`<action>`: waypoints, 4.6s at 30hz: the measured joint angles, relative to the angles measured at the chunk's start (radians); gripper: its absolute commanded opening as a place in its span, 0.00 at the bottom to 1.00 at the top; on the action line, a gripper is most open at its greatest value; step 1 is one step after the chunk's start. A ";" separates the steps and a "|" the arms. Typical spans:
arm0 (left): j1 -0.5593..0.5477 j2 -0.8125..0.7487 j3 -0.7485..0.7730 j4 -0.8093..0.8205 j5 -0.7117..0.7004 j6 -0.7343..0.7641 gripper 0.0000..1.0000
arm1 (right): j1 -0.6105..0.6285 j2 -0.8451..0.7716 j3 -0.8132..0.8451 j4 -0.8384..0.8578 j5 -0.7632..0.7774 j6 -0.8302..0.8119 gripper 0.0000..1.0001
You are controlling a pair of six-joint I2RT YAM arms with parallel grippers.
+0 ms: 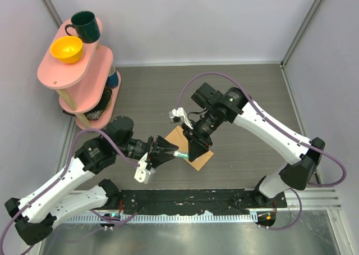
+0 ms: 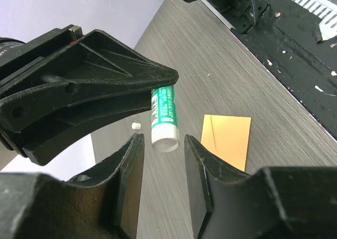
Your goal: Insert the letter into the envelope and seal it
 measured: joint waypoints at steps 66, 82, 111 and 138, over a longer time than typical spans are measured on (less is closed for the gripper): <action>0.199 0.151 -0.036 0.596 -0.223 -1.558 0.00 | 0.423 -0.442 -0.388 0.743 1.146 -0.425 0.87; 0.193 0.003 -0.084 0.315 0.095 -0.424 0.00 | 0.221 -0.078 0.146 0.186 0.545 0.015 0.80; 0.114 -0.070 -0.086 0.244 0.106 -0.161 0.00 | 0.180 -0.008 0.166 0.093 0.406 0.098 0.01; 0.145 0.164 -0.008 0.527 -0.195 -1.884 0.00 | 0.238 -0.153 0.051 0.214 0.816 -0.144 0.01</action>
